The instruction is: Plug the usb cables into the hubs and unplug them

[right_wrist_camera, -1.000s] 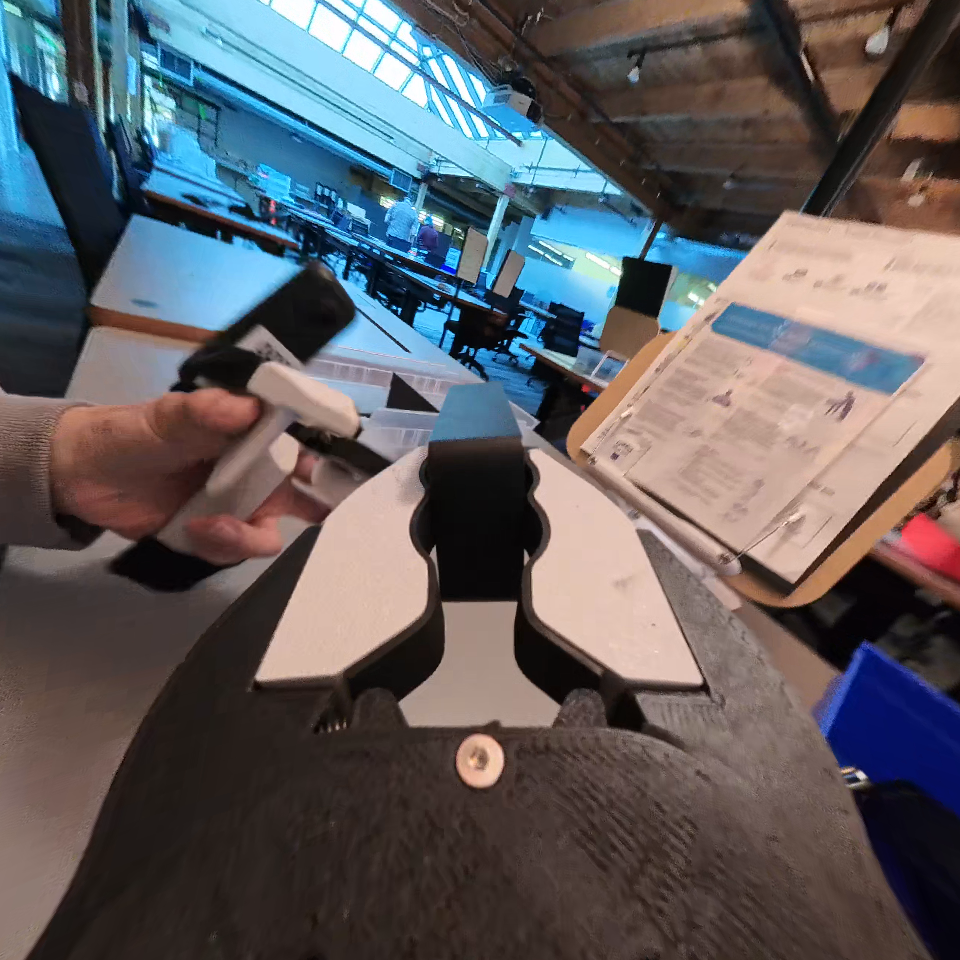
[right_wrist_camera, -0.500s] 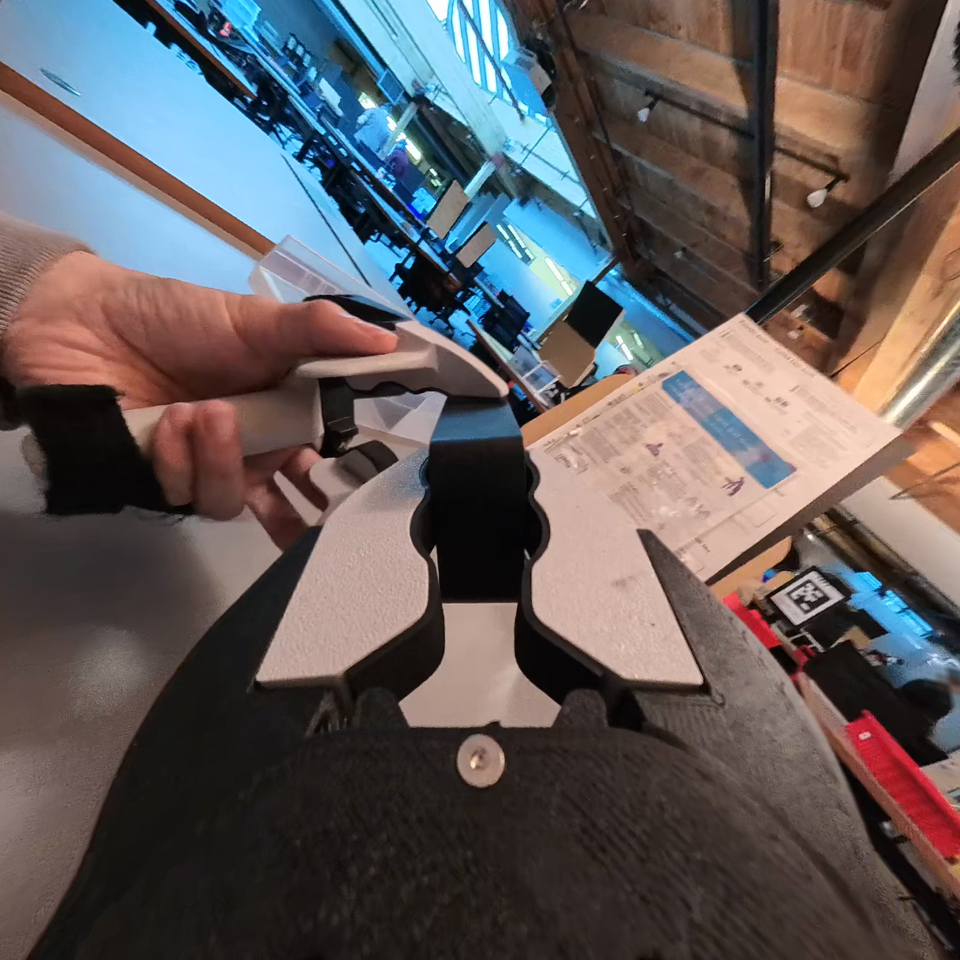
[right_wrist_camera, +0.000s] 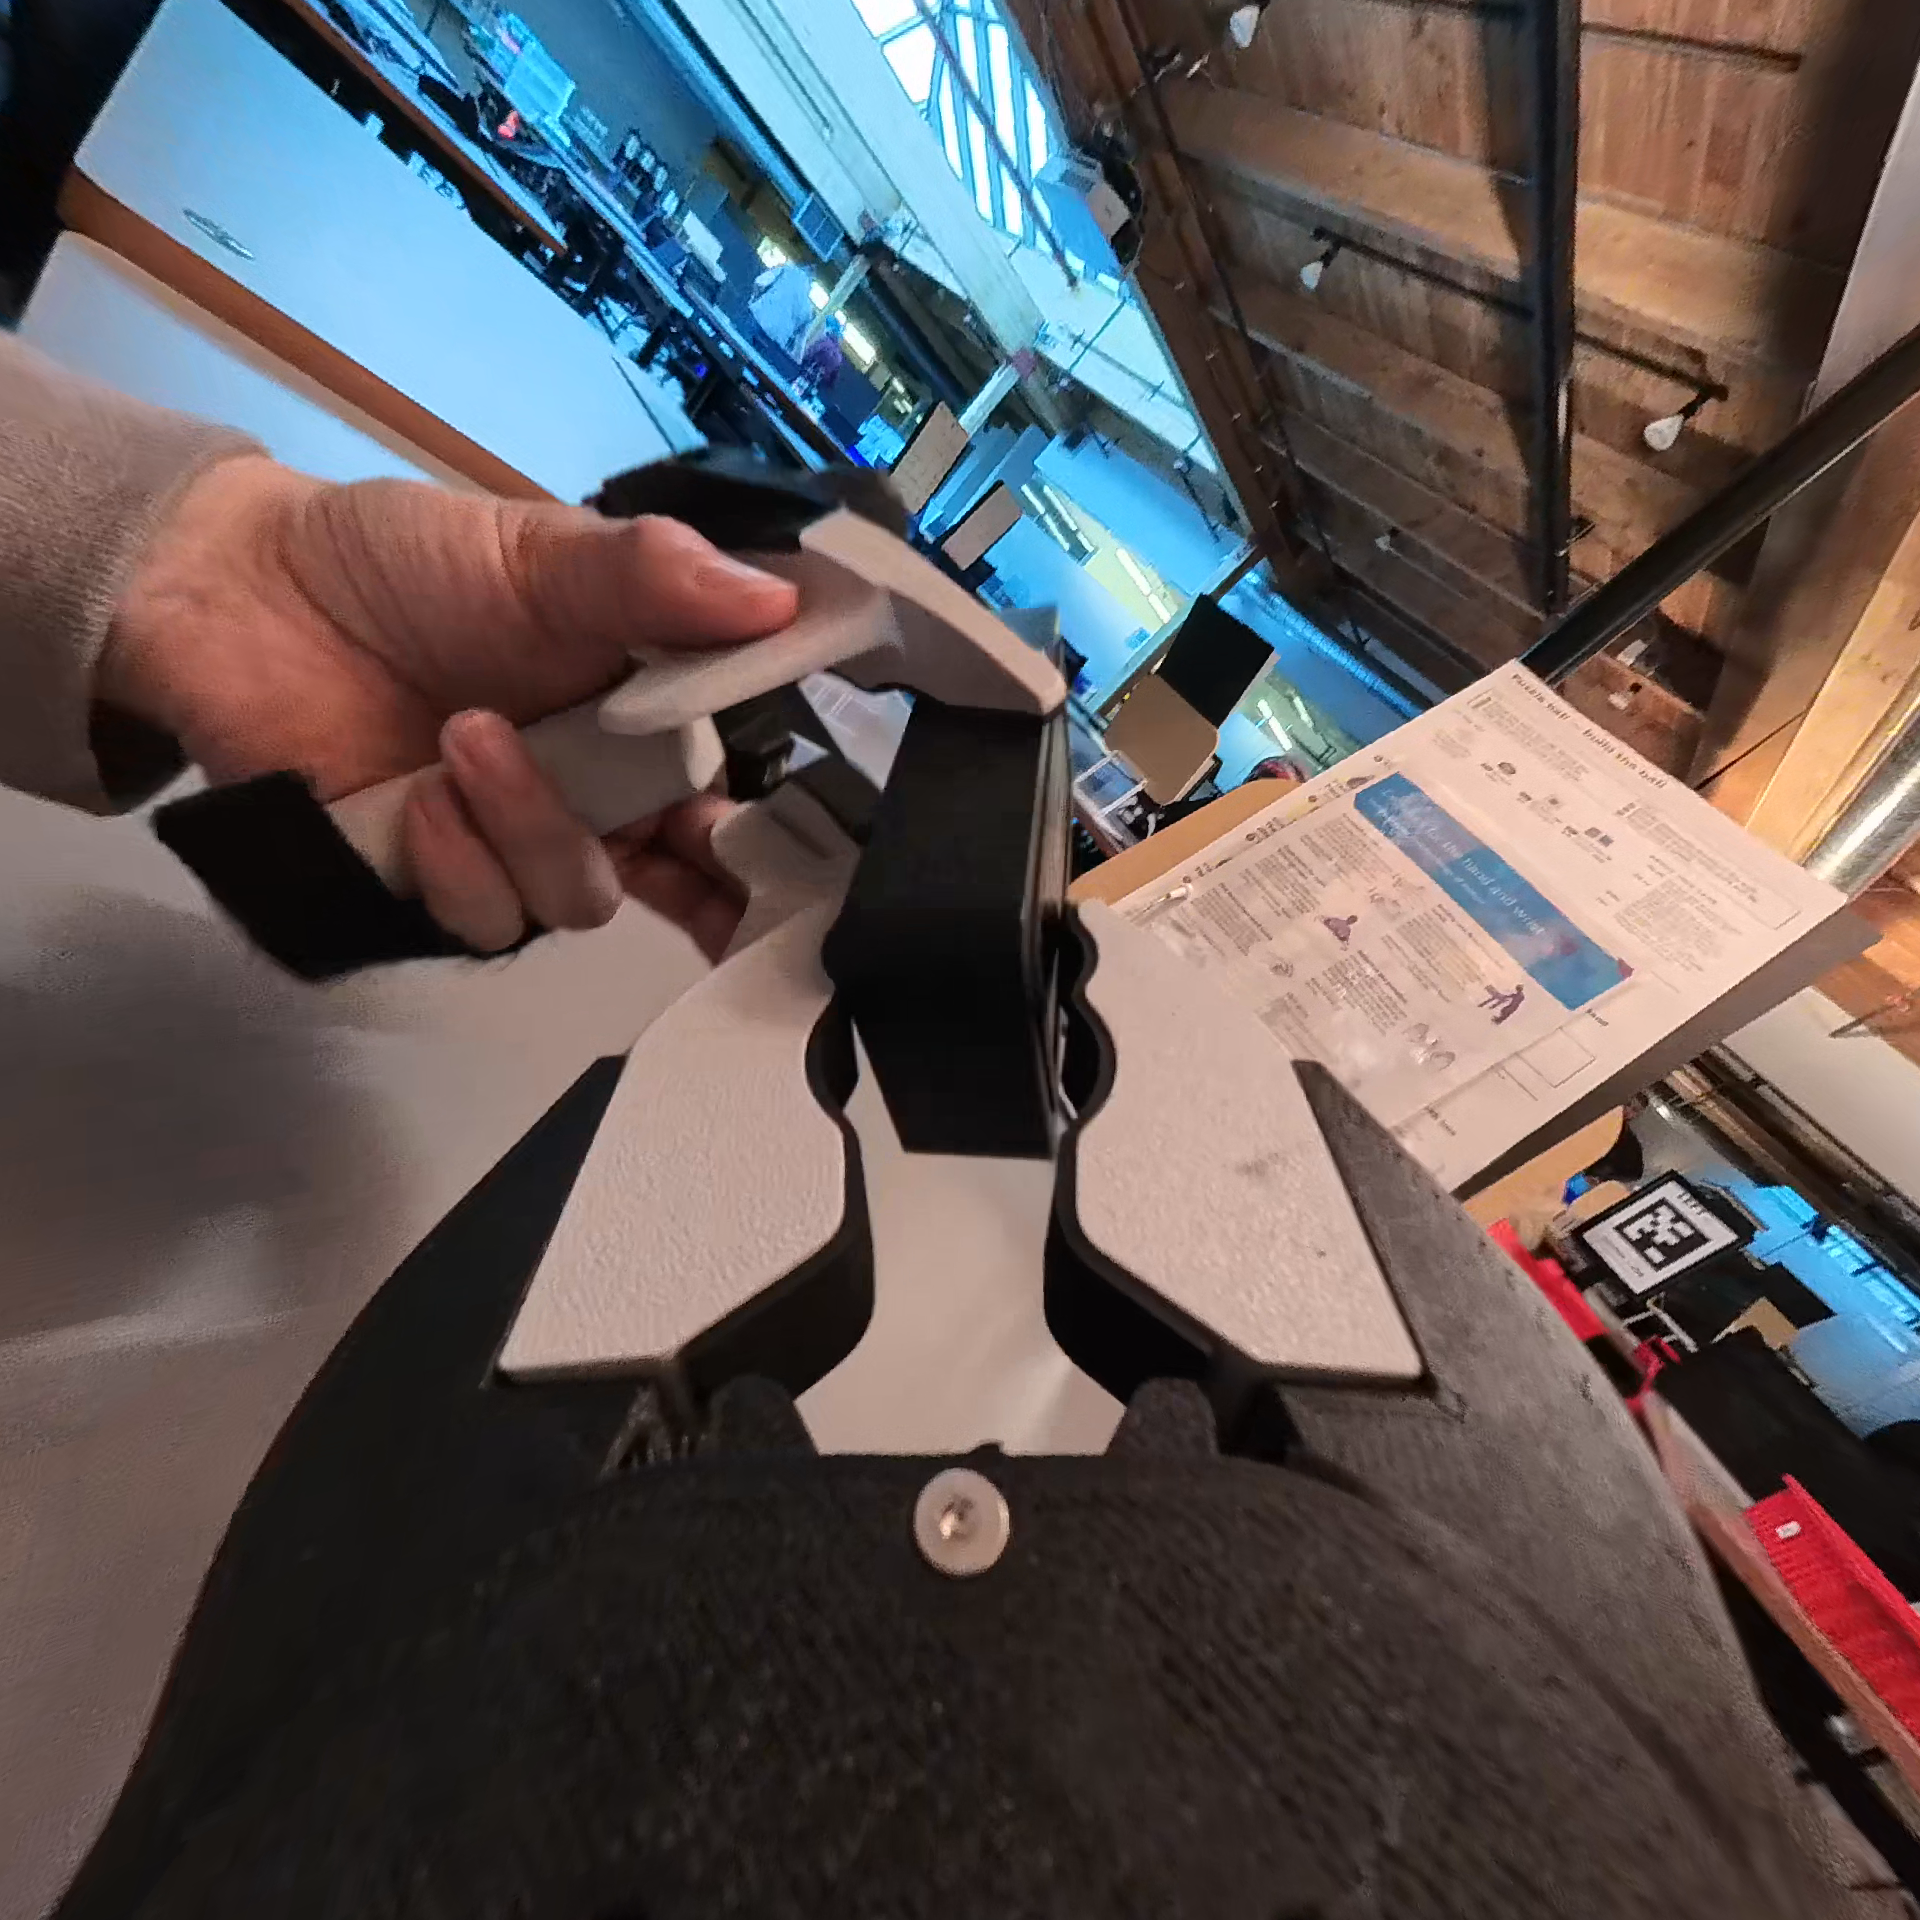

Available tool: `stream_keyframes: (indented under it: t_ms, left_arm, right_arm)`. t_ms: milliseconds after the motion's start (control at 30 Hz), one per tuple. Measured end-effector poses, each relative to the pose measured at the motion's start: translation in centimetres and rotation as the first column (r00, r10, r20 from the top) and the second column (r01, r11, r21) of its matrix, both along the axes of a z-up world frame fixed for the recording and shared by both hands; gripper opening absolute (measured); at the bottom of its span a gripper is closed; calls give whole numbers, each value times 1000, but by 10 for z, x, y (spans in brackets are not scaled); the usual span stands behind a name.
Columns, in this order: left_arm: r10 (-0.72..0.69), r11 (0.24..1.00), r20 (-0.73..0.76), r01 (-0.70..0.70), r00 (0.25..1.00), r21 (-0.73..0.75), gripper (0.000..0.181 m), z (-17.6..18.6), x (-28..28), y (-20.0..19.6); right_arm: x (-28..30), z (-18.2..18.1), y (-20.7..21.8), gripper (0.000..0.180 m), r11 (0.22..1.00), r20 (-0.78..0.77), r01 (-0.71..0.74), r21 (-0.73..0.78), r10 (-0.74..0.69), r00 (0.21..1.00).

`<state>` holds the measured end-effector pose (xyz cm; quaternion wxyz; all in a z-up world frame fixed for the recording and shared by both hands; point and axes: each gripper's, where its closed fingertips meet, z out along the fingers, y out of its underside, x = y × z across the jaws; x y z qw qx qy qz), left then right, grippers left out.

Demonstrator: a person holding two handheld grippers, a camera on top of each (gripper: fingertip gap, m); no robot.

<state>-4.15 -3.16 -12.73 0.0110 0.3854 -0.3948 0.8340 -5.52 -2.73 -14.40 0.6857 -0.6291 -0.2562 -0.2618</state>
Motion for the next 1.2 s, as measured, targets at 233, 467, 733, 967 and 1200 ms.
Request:
stream_keyframes:
  t_ms: [233,467,733,967,1200]
  left_arm:
    - [177,740,225,-280,958,612,59,4,-2,18]
    - [-126,442,345,-259,930,859,59,-2,-19,-7]
    - [-188,419,325,-224,927,880,59,-22,-17,-13]
    - [-191,289,278,-217,941,933,61,-37,-19,-10]
    - [-174,171,251,-222,952,960,72,-28,-21,-5]
  right_arm:
    - [-1,0,-2,70,984,-364,-176,-21,156,918]
    - [-24,-29,7,88,854,-680,-508,-115,304,667]
    - [-12,-47,14,60,894,-555,-396,-209,225,801]
    - [-7,-55,13,60,908,-496,-363,-210,220,840]
    - [5,-37,5,60,942,-434,-292,-164,197,879]
